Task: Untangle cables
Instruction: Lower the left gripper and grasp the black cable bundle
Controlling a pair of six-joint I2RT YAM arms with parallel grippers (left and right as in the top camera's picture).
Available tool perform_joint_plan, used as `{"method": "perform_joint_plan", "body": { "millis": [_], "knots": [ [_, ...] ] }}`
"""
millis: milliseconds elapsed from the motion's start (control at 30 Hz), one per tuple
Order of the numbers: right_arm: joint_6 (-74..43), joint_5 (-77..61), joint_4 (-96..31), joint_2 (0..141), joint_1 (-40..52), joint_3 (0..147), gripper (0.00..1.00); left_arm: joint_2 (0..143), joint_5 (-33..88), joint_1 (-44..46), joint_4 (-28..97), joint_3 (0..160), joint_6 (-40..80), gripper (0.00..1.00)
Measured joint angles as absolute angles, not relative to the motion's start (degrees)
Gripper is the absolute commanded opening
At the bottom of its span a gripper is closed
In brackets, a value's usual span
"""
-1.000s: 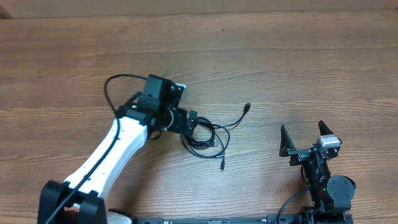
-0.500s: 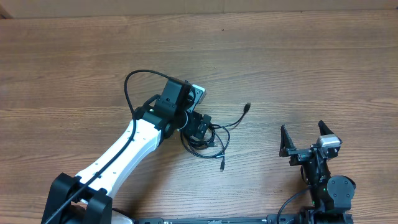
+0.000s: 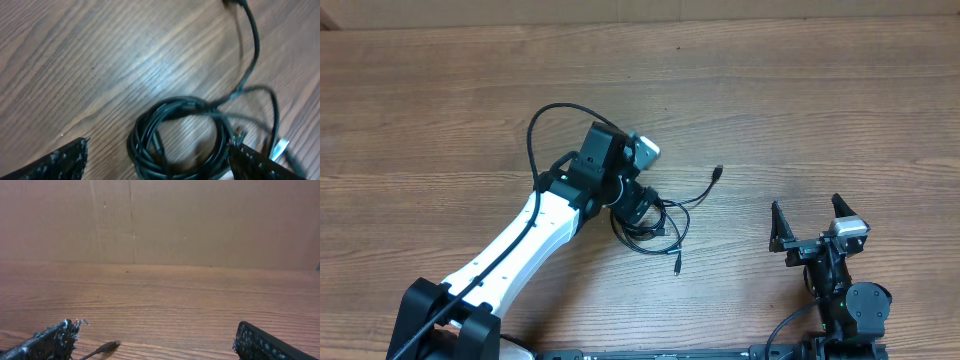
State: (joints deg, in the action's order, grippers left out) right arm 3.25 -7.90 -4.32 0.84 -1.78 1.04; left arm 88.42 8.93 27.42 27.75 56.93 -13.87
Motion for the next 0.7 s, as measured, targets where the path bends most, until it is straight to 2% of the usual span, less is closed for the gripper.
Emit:
{"method": "perform_joint_plan", "body": {
  "millis": [100, 233, 433, 700],
  "knots": [
    [3.2, -7.9, -4.3, 0.8, -1.8, 1.0, 1.00, 88.4, 8.9, 27.4, 28.7, 56.9, -19.8, 0.90],
    [3.2, -7.9, -4.3, 0.8, -1.8, 1.0, 1.00, 88.4, 8.8, 27.4, 28.0, 56.9, -28.6, 0.76],
    [3.2, -7.9, -4.3, 0.8, -1.8, 1.0, 1.00, 88.4, 10.2, 27.4, 26.1, 56.9, -36.8, 0.78],
    [3.2, -7.9, -4.3, 0.8, -1.8, 1.0, 1.00, 88.4, 14.5, 27.4, 26.1, 56.9, -39.4, 0.78]
  ]
}}
